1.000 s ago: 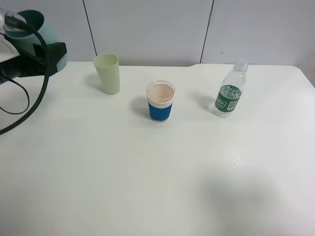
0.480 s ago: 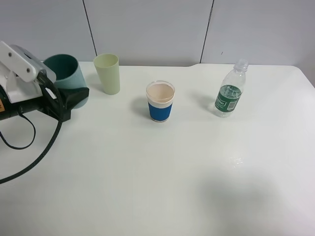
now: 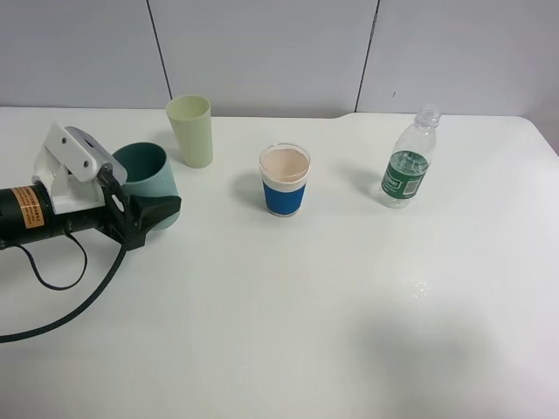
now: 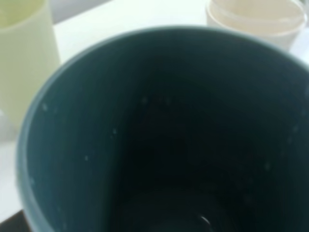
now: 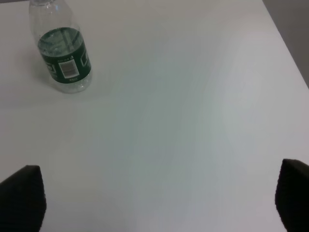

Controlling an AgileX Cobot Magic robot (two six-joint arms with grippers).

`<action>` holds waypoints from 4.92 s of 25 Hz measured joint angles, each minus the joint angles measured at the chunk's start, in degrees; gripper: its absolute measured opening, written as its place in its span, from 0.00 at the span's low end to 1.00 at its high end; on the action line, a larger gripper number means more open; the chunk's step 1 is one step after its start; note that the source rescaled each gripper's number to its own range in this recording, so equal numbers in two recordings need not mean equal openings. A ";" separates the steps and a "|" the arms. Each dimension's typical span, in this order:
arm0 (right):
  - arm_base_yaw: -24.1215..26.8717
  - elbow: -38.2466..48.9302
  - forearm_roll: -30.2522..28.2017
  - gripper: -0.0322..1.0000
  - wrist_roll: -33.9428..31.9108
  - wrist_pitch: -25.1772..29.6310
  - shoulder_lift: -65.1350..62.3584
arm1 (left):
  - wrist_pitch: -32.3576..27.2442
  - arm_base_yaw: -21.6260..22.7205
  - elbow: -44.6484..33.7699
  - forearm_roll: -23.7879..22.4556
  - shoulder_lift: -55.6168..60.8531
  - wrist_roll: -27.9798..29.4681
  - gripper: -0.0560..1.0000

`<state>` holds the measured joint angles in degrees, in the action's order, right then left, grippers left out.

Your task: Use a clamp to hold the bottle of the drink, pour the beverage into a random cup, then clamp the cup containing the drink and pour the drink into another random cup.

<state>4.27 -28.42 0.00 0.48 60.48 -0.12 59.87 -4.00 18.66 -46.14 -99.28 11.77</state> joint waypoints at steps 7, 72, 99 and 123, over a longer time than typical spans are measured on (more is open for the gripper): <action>0.00 0.00 0.00 0.88 0.00 0.00 0.00 | 5.40 0.00 0.00 0.00 -6.40 -8.39 0.06; 0.00 0.00 0.00 0.88 0.00 0.00 0.00 | 3.03 0.00 -13.14 9.46 23.11 1.33 0.82; 0.00 0.00 0.00 0.88 0.00 0.00 0.00 | -88.63 0.00 19.20 23.68 75.53 9.48 0.82; 0.00 0.00 0.00 0.88 0.00 0.00 0.00 | -120.84 0.00 17.68 41.63 99.02 -6.01 0.82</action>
<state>4.27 -28.42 0.00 0.48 60.48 -0.12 -60.97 -4.00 36.34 -4.51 -0.26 5.76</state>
